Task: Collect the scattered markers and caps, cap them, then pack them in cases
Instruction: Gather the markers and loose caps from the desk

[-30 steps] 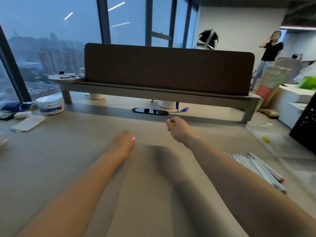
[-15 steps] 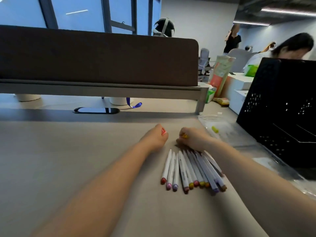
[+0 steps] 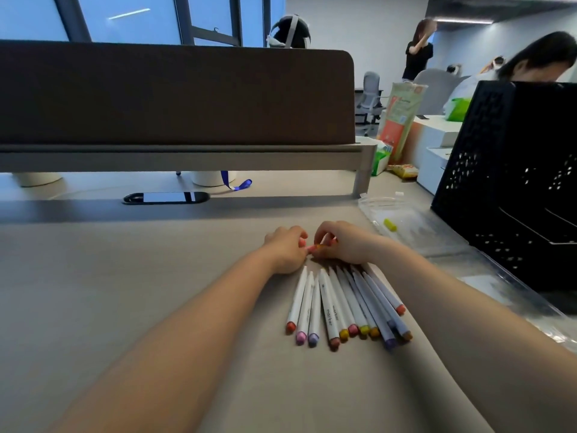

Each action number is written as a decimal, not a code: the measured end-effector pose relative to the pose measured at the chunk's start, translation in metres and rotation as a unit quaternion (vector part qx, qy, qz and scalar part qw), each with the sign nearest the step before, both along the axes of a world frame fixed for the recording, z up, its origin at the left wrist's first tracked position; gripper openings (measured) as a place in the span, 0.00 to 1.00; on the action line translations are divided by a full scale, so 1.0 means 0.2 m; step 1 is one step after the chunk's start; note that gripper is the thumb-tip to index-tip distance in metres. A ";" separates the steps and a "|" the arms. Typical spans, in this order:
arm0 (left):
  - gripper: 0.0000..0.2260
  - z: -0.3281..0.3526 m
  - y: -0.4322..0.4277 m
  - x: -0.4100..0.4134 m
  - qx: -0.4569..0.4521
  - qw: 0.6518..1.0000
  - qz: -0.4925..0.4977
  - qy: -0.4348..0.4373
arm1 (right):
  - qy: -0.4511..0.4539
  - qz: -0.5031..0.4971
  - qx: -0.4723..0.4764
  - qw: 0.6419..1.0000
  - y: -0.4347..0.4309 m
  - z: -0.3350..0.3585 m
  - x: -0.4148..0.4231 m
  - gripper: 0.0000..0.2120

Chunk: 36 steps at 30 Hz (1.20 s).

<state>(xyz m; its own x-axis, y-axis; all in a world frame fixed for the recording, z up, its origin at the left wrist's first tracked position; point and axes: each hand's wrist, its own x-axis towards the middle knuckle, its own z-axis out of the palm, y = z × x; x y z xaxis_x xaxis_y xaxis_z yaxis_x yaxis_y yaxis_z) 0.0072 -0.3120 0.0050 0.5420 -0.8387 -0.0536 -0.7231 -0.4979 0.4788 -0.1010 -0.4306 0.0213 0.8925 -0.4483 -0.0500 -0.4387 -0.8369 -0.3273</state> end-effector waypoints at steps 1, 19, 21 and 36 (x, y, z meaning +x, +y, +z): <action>0.19 0.00 0.00 0.00 -0.002 1.000 0.001 0.011 | -0.006 0.000 0.006 1.000 0.00 0.00 -0.01 0.18; 0.26 0.10 0.07 0.00 -0.133 0.952 0.109 0.255 | -0.153 -0.320 0.034 0.934 -0.47 -0.04 -0.26 0.17; 0.22 0.08 0.06 0.00 -0.120 0.961 0.114 0.223 | -0.109 -0.317 0.030 0.942 -0.51 -0.09 -0.26 0.21; 0.15 0.07 0.09 0.06 -0.012 0.993 0.093 0.073 | -0.005 -0.320 -0.021 0.947 -0.50 -0.10 -0.21 0.20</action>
